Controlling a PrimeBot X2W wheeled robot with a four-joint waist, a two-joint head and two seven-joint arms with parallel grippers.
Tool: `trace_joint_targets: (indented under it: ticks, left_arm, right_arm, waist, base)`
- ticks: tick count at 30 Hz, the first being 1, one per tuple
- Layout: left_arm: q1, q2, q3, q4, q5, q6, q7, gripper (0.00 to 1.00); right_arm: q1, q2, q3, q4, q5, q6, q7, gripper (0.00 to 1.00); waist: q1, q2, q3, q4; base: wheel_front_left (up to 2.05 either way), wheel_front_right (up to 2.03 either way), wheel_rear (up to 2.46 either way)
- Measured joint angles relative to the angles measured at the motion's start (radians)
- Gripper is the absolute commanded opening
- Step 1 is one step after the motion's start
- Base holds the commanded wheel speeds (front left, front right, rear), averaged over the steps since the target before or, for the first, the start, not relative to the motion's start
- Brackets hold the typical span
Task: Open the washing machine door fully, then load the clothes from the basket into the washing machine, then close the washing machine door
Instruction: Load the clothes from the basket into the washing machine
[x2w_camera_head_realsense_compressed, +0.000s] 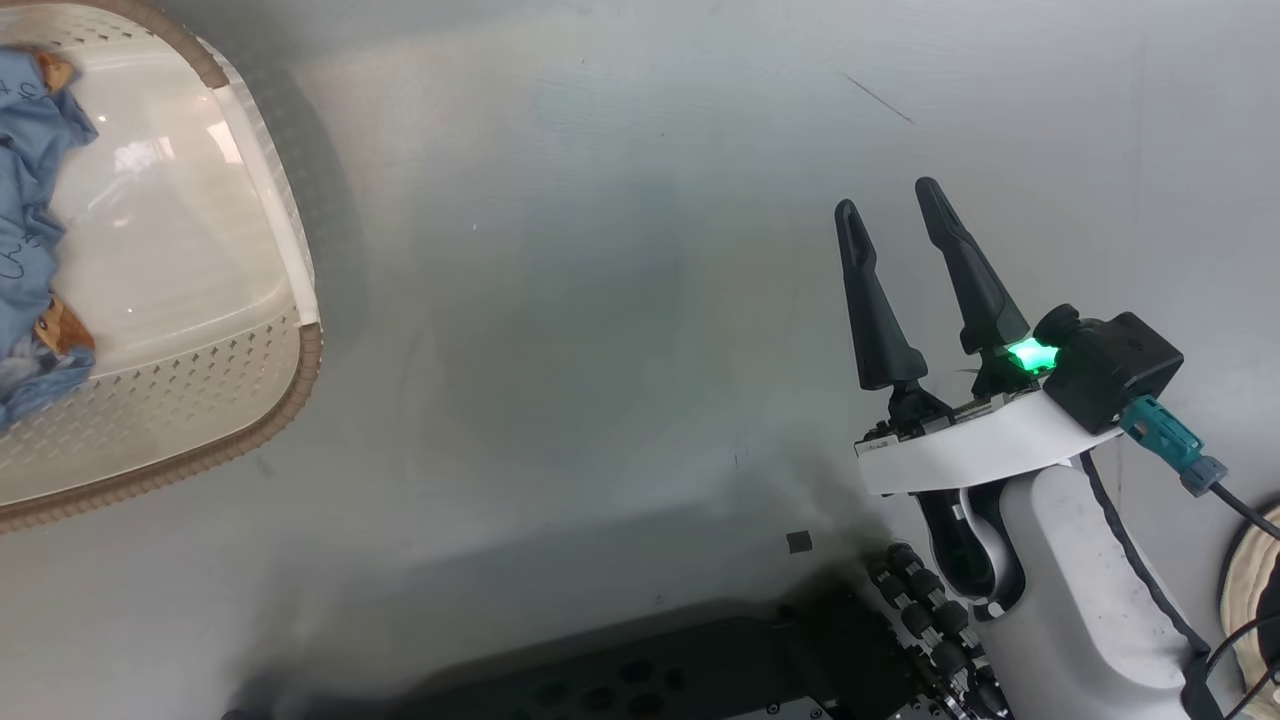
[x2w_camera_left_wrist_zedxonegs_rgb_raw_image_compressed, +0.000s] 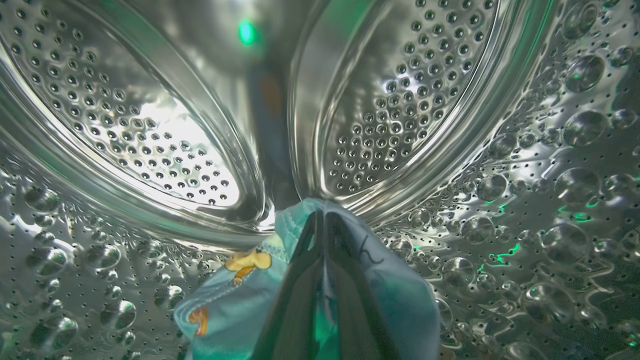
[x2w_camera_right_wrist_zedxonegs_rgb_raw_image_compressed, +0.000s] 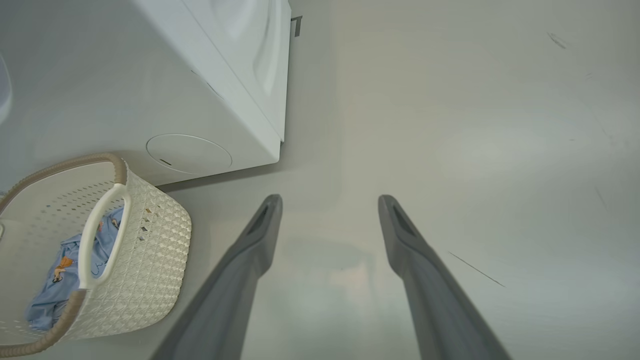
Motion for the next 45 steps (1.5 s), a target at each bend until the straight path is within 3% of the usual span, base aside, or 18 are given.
trace_joint_targets:
  ticks: [1,11,22,31,39,45]
  left_arm:
    - [0.001,0.004,0.0,0.002,-0.001,0.0,-0.007,1.0]
    - [0.048,0.018,-0.016,0.012,-0.008,0.0,-0.073,1.0]
    - [0.212,0.006,0.002,0.042,-0.01,0.0,-0.258,1.0]
    - [0.33,-0.049,-0.012,0.043,-0.025,0.0,-0.281,1.0]
    - [0.444,-0.066,0.011,0.035,-0.032,0.0,-0.282,1.0]
    - [0.526,-0.076,0.078,-0.08,-0.012,0.0,-0.282,1.0]
  right_arm:
    - [0.0,0.0,0.0,0.002,0.0,0.0,0.0,1.0]
    - [-0.02,0.0,-0.029,0.01,-0.001,0.0,0.0,1.0]
    - [-0.026,0.001,-0.075,0.033,-0.032,0.0,0.0,1.0]
    - [-0.023,0.0,-0.124,0.05,-0.065,0.0,0.0,1.0]
    - [-0.018,0.0,-0.127,0.064,-0.071,0.0,0.0,1.0]
    - [-0.015,0.0,-0.133,0.073,-0.072,0.0,0.0,1.0]
  waist:
    - [0.0,0.0,-0.002,0.0]
    - [0.0,0.0,-0.036,0.008]
    - [0.0,0.0,-0.105,0.034]
    - [0.0,0.0,-0.169,0.069]
    - [0.0,0.0,-0.239,0.093]
    - [-0.0001,0.0,-0.299,0.101]
  base:
    - [0.0,0.0,0.0]
    - [0.0,0.0,0.0]
    - [0.0,0.0,0.0]
    - [0.0,0.0,0.0]
    - [0.0,0.0,0.0]
    - [0.0,0.0,0.0]
